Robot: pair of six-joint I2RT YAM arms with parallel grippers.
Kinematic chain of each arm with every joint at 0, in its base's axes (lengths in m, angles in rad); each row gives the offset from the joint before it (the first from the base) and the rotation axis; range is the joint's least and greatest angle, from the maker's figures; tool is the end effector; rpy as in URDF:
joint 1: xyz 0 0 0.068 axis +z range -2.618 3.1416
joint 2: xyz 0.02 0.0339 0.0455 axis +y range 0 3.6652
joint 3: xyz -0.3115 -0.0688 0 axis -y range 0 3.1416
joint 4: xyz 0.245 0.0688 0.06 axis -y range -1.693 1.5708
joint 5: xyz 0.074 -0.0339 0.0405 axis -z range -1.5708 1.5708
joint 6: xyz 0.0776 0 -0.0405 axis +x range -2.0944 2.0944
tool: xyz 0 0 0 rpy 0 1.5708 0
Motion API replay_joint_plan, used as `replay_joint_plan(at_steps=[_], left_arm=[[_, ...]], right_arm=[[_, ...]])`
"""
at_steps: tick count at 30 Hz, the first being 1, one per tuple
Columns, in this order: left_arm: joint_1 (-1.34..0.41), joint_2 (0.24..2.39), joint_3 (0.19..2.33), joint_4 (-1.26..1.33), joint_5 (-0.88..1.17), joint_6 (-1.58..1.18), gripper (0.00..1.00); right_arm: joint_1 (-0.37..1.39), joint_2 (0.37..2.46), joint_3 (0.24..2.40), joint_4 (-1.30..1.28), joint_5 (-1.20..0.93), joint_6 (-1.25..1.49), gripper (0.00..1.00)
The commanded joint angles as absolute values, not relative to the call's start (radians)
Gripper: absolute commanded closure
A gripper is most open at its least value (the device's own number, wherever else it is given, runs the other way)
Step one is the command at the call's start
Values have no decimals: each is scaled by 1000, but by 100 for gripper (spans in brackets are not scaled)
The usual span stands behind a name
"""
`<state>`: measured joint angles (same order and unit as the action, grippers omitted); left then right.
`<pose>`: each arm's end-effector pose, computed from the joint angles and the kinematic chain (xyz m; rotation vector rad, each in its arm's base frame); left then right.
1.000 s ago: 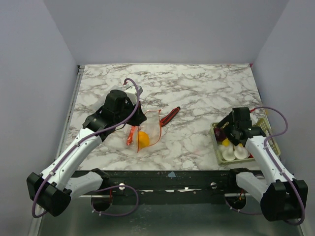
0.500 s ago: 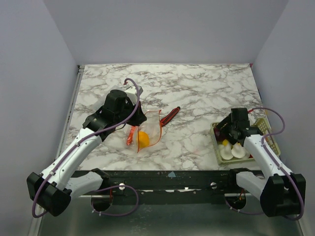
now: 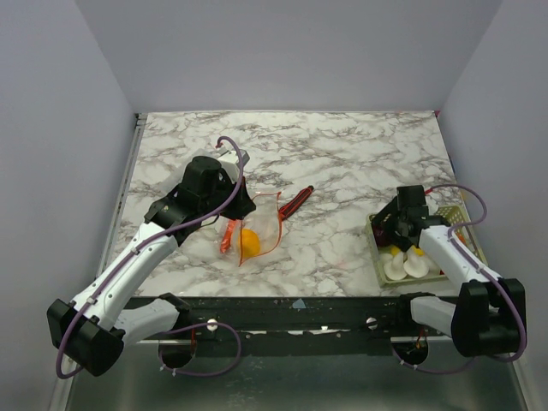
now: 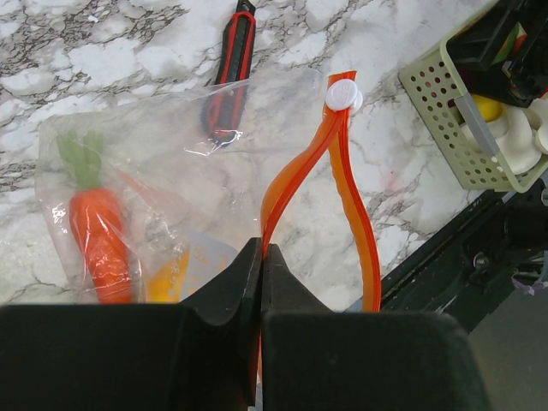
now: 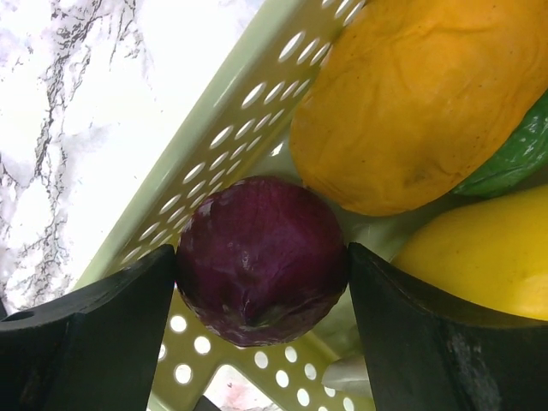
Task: Place the food in the zip-top bag and seal the zipper
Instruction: Pick up the fake vegetable from the bin, then place the fake vegetable in the zipper food storage bag.
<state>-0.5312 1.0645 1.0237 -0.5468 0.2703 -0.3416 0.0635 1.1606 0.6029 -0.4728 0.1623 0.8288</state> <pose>0.1964 -0.1394 0.3534 0.3739 2.2118 -0.7821 0.2132 0.0010 0.1913 1.0187 2.3752 0.1192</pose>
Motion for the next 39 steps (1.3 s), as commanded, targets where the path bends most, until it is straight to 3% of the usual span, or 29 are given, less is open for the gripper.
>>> replay_joint_plan(at_steps=[1, 3, 4, 9, 15, 24, 32, 39], left_arm=[[-526, 1072, 1021, -524, 297, -347, 100], [-526, 1071, 1021, -523, 308, -347, 100], [-526, 1069, 1019, -520, 309, -348, 100], [-526, 1069, 1020, -527, 286, -344, 100], [-526, 1067, 1018, -522, 285, -344, 100], [-525, 1073, 1022, -525, 285, -344, 100], [-519, 1075, 1025, -522, 302, -347, 100], [-517, 1075, 1026, -523, 302, -347, 100]], right_arm=[[58, 1157, 587, -538, 185, 819, 28], [58, 1138, 581, -534, 190, 822, 46], [58, 1131, 582, -535, 190, 823, 50], [57, 1077, 619, -587, 191, 840, 51], [58, 940, 651, -630, 242, 863, 71], [58, 816, 767, -615, 86, 694, 85], [87, 813, 756, -348, -438, 704, 88], [442, 852, 806, -178, -384, 742, 88]])
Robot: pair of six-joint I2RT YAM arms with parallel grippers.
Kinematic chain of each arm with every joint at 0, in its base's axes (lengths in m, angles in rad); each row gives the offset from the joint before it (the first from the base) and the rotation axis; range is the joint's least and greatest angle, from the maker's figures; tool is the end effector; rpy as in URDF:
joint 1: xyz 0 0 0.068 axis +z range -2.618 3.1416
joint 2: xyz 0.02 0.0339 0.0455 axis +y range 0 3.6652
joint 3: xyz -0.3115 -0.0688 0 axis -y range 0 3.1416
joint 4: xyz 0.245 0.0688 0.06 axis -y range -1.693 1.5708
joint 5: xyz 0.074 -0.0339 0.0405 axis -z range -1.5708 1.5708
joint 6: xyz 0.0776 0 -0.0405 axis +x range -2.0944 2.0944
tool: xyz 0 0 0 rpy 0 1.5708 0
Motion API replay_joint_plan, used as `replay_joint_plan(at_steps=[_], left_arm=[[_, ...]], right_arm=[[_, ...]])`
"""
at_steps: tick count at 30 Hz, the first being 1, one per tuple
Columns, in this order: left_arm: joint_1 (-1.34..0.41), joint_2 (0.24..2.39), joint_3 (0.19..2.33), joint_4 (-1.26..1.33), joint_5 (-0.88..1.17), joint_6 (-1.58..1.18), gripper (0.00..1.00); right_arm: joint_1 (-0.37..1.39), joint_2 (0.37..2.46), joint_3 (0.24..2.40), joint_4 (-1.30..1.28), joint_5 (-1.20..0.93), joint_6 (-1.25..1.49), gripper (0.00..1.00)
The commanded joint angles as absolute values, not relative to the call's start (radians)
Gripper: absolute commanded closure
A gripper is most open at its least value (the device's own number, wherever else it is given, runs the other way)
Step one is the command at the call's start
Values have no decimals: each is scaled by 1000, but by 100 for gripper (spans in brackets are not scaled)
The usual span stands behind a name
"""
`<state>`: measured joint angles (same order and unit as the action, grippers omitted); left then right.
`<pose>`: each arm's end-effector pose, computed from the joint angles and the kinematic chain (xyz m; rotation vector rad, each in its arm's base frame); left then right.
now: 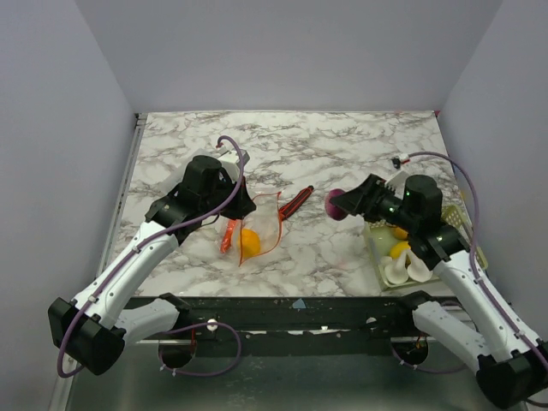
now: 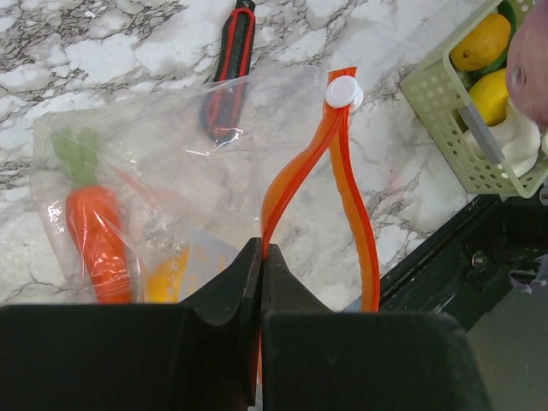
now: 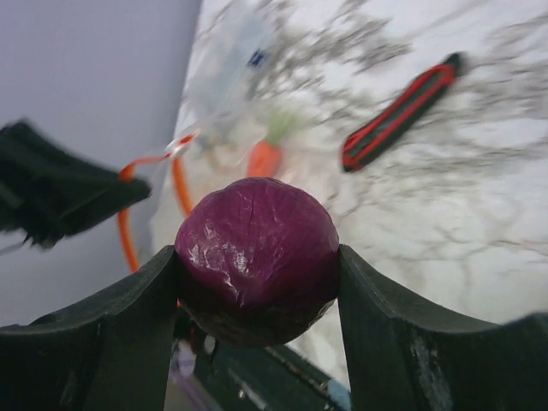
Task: Place the food in the zip-top bag and seal the zipper
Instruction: Place the fake vegetable in the zipper food storage bag.
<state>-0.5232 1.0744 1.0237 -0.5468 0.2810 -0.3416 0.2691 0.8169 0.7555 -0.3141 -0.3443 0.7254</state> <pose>0.1990 -0.1397 0.3513 0.3712 2.2225 -0.7867 0.1779 0.0762 0.3315 0.2264 2.0434 0.9749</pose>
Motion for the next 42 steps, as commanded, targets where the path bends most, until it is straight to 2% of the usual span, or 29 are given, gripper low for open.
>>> replay_joint_plan(at_steps=[1, 5, 10, 16, 20, 30, 32, 34, 37, 42], left_arm=[[-517, 1072, 1024, -522, 300, -347, 100], [-515, 1075, 1023, -525, 282, -345, 100], [-515, 1070, 1019, -525, 279, -344, 100], [-515, 1061, 1019, -519, 290, -347, 100], [-515, 1040, 1011, -506, 291, -347, 100], [-515, 1008, 988, -458, 344, -350, 100], [-515, 1009, 988, -456, 353, -353, 100], [-515, 1006, 986, -451, 357, -356, 100], [-515, 1006, 985, -450, 362, -357, 100], [-515, 1006, 986, -453, 360, -359, 100]], right_arm=[[517, 876, 816, -164, -347, 741, 88], [796, 1009, 882, -109, -179, 696, 88], [1009, 1184, 986, -101, -23, 625, 88], [1077, 1327, 1056, -123, 123, 581, 88], [1086, 1371, 1045, -109, 285, 645, 88], [1132, 1458, 1014, 73, 567, 775, 83], [1137, 1482, 1003, 105, 596, 798, 80], [1143, 1503, 991, 115, 654, 826, 71], [1143, 1520, 956, 166, 710, 845, 53], [1143, 1564, 991, 146, 728, 853, 33]])
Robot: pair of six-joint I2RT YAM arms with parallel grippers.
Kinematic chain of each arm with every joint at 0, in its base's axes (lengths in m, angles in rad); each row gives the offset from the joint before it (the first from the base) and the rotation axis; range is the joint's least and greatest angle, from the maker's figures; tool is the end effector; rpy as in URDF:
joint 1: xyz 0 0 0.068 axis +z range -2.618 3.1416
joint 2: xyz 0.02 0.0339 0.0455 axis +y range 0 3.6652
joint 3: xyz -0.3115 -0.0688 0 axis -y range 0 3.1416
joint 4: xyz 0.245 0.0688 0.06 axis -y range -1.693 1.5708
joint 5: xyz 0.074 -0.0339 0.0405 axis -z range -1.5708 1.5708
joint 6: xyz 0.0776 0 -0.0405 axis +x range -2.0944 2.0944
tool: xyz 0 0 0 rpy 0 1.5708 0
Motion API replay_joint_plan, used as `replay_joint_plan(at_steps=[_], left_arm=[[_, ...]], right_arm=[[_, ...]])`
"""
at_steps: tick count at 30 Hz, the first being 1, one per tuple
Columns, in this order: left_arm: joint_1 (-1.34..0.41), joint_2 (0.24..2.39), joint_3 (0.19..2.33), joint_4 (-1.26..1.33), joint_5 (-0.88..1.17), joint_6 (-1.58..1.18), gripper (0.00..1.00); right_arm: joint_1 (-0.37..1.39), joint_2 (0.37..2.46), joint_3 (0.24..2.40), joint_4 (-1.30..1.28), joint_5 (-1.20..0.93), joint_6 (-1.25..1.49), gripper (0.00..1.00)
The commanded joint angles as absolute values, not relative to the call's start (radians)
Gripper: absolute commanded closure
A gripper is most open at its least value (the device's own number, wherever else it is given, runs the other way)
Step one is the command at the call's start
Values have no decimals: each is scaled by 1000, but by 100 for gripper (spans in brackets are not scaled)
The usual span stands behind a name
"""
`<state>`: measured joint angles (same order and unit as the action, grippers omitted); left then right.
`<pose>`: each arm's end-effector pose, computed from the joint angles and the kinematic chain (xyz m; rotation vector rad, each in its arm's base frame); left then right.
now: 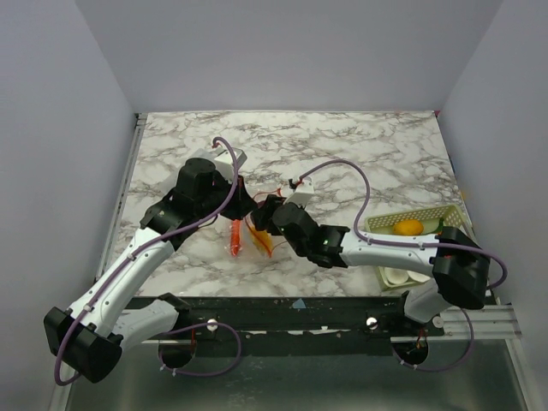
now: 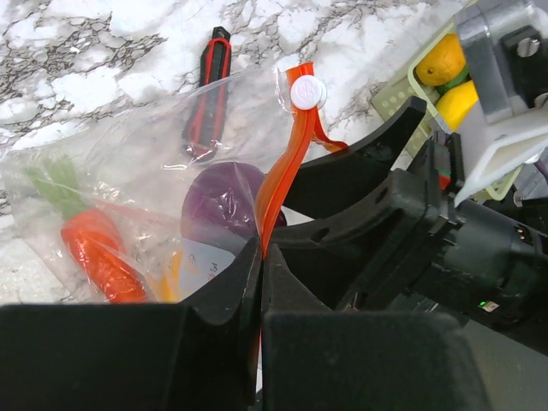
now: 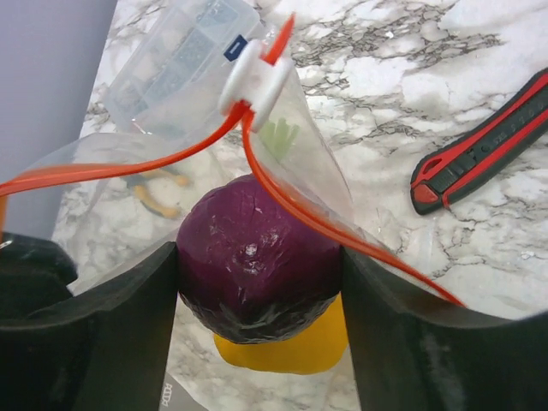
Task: Place the food in the zip-top bag and seal the zipper
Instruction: Place the fake vegetable in the zipper food storage bag.
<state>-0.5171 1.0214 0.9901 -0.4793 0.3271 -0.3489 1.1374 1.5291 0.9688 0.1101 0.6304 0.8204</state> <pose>0.1900 -0.1367 0.3594 0.3895 2.1344 -0.8545 0.1967 0.3161 0.2859 0.0860 1.9863 0.6598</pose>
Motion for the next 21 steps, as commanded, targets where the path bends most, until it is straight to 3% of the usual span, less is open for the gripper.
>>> replay_joint_plan(at_steps=[1, 8, 21], left_arm=[[-515, 1006, 986, -453, 362, -360, 100], [-515, 1007, 987, -462, 348, -359, 100], [-514, 1024, 996, -478, 332, -359, 100]], right_arm=[[1143, 1574, 995, 143, 728, 854, 29], [1143, 1604, 1067, 23, 695, 853, 4], [1143, 1389, 1045, -201, 624, 839, 9]])
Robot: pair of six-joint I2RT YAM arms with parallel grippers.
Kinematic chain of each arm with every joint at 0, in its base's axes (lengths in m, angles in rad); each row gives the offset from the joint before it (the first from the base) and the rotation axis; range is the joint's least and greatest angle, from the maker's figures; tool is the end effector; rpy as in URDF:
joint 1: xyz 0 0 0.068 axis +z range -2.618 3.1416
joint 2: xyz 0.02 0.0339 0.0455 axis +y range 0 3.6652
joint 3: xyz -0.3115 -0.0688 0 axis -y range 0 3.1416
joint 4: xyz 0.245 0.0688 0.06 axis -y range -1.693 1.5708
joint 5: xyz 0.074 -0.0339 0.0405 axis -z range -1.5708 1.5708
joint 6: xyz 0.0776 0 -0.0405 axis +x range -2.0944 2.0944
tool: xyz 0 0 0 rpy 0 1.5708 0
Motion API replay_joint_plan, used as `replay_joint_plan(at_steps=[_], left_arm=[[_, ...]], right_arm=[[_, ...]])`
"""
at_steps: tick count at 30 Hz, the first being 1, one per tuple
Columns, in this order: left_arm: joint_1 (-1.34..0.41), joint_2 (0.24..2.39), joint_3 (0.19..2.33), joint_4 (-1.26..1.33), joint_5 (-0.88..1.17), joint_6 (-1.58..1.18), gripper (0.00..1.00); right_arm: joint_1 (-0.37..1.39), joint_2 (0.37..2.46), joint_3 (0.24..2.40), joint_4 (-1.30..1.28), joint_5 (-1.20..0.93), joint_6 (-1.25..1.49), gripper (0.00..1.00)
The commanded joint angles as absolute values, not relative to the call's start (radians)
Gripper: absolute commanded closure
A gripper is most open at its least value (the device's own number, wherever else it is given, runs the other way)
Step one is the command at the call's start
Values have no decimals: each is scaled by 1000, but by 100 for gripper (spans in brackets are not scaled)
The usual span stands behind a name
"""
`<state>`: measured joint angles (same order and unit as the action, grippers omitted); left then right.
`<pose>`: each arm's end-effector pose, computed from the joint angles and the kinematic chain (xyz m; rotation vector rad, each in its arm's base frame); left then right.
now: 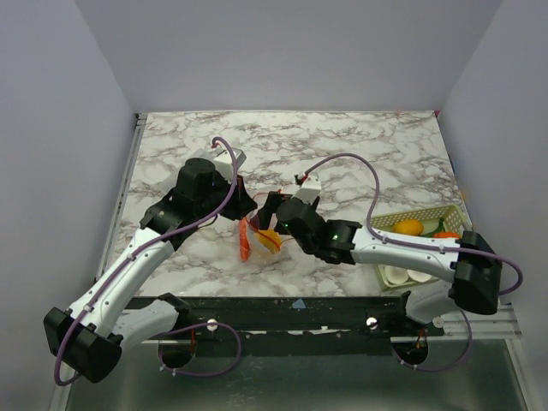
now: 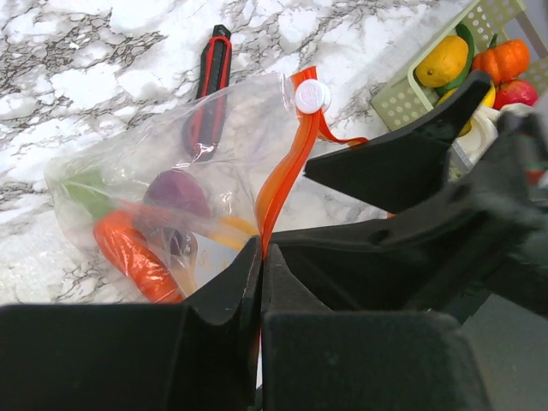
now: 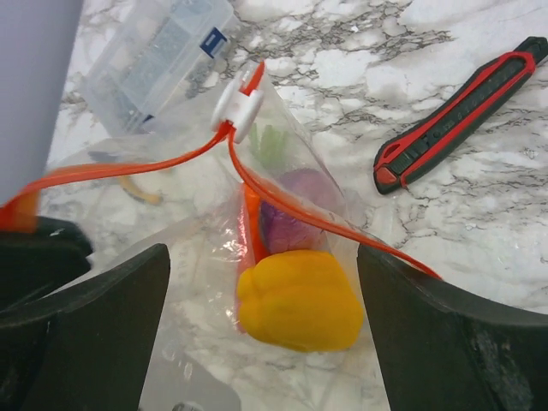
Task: Place the food in the zip-top bag and seal the zipper
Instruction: Place the fake vegetable in the zipper food storage bag, then pick up the fake fruit from the bin.
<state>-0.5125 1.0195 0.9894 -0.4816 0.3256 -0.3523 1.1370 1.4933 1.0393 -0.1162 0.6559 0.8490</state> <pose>0.1902 -0.1355 0.3592 0.3799 2.1369 -0.8521 0.1928 0.3035 0.2974 0.0821 2.0554 0.5503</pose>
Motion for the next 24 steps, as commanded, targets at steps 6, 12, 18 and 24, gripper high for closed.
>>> replay_joint_plan(at_steps=[6, 12, 18, 24], left_arm=[[-512, 1050, 1005, -492, 324, -357, 100], [-511, 1060, 1007, -497, 322, -357, 100], [-511, 1060, 1008, -499, 327, -357, 100], [-509, 1063, 1009, -502, 322, -356, 100]], right_arm=[[1143, 1304, 1094, -356, 565, 797, 27], [1143, 1160, 1083, -473, 675, 796, 33], [1120, 1017, 1049, -641, 879, 851, 28], [835, 966, 983, -733, 776, 882, 26]])
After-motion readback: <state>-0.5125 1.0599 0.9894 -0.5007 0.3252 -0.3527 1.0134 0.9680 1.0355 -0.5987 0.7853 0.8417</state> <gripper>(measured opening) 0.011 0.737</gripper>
